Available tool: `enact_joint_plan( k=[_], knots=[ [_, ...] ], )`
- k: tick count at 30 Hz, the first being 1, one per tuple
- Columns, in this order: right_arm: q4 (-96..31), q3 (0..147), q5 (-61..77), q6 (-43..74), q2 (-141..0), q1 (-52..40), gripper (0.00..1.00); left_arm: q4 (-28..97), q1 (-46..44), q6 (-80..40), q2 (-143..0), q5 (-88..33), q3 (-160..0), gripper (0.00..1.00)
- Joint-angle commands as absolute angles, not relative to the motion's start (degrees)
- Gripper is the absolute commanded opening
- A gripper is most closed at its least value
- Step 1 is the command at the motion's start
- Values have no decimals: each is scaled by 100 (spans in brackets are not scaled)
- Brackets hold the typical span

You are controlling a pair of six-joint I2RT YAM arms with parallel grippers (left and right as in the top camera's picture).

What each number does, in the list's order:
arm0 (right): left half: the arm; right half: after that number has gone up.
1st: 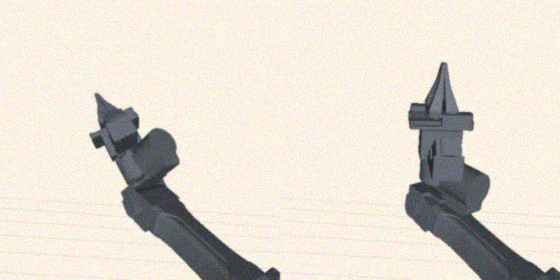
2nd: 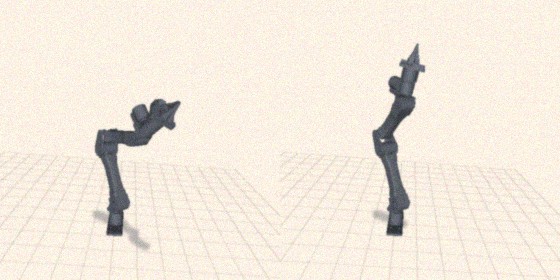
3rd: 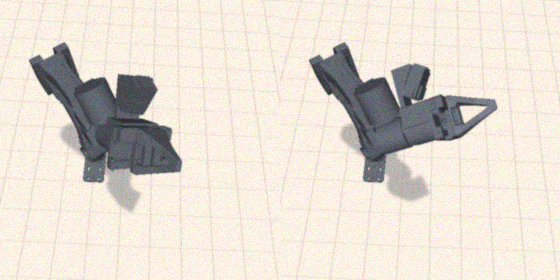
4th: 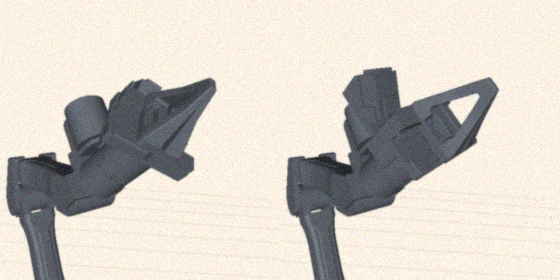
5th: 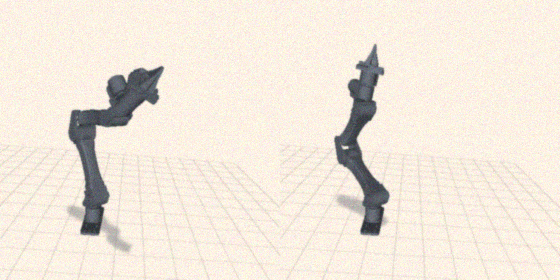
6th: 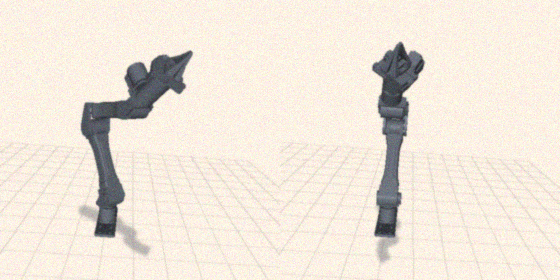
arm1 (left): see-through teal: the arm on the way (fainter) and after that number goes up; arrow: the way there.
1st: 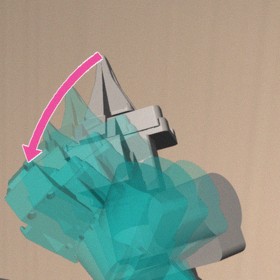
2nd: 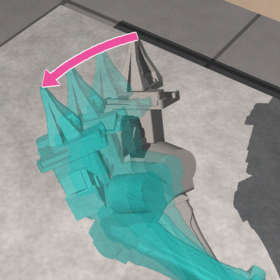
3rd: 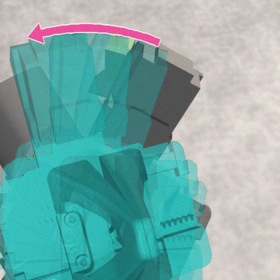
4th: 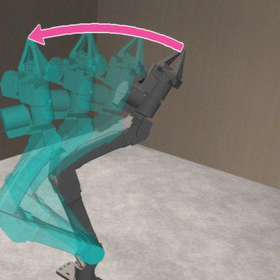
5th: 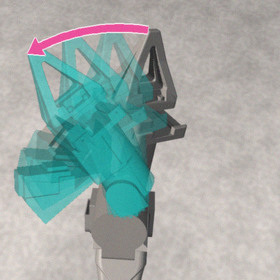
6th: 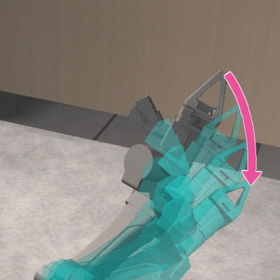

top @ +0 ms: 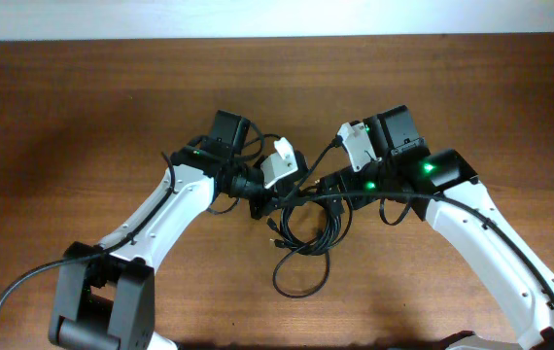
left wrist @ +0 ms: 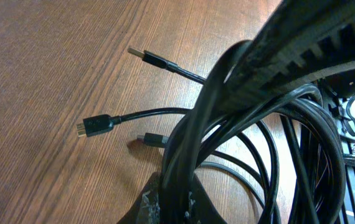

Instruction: Untangle cables

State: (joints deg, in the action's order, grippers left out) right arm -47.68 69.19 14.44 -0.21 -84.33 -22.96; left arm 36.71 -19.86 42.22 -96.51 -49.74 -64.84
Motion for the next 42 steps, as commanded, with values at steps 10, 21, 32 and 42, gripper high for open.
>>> enact_joint_plan(
  k=[10,21,32,42],
  knots=[
    [-4853,6608,-1031,1800,-8477,-2187,96,4086,-1680,4506,-8836,-5450,-6541,0],
    [-6090,6578,-1122,2617,-8477,-655,96,4099,-871,3879,-8794,-4595,-6541,0],
    [-5343,6578,2646,30,-8475,-561,100,3992,-707,3503,-8794,-4497,-6541,0],
    [-4685,6578,5105,-637,-8477,-1243,99,3669,-1192,2768,-8794,-4222,-6536,0]
  ],
)
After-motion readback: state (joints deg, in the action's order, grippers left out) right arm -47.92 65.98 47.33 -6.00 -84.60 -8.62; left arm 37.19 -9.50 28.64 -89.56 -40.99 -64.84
